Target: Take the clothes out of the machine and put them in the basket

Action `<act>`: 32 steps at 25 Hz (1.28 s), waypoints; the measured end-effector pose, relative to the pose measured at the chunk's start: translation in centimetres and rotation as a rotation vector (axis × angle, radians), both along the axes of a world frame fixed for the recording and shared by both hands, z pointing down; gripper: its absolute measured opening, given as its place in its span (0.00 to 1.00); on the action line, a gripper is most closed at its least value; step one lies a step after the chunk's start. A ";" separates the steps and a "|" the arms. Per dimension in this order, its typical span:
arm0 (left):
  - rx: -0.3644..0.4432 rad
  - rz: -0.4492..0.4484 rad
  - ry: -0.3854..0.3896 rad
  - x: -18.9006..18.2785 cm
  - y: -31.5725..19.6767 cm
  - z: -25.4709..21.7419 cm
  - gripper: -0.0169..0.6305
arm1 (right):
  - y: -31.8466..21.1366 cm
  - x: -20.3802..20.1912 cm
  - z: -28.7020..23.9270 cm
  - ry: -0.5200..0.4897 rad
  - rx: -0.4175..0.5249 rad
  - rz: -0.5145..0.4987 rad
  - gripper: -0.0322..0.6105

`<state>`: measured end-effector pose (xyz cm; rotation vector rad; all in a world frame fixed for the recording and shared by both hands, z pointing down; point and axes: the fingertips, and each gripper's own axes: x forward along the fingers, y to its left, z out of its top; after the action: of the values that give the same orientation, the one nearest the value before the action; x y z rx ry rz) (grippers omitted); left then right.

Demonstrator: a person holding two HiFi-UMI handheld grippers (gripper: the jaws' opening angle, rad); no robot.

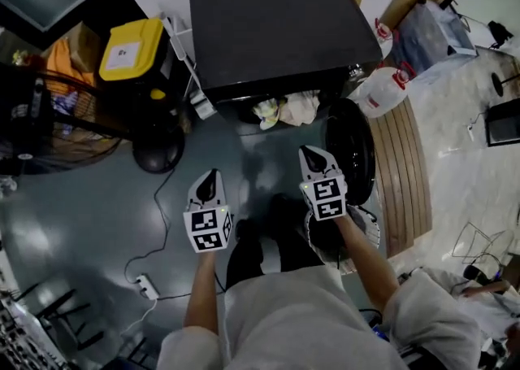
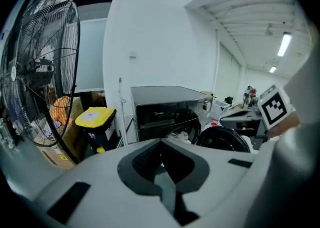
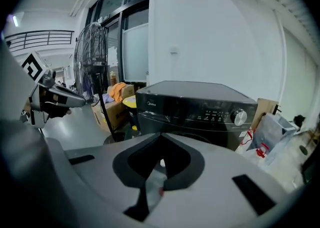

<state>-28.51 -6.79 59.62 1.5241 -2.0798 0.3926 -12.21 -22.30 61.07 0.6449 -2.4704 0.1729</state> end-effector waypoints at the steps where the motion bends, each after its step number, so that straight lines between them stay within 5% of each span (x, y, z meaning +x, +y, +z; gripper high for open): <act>1: -0.003 -0.001 0.001 -0.2 -0.3 0.7 0.05 | -0.3 -0.3 0.9 0.007 -0.002 -0.005 0.09; 14: 0.001 0.046 0.043 -4.6 -4.1 11.1 0.05 | -1.6 -4.8 11.8 0.016 -0.006 0.003 0.09; 32: 0.021 0.108 0.065 -8.2 -6.5 33.3 0.05 | -4.2 -10.2 38.1 0.088 0.005 0.014 0.09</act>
<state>-36.70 -13.33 92.97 1.6445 -1.9630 0.3574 -22.37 -26.49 99.13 0.6582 -2.3831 0.1407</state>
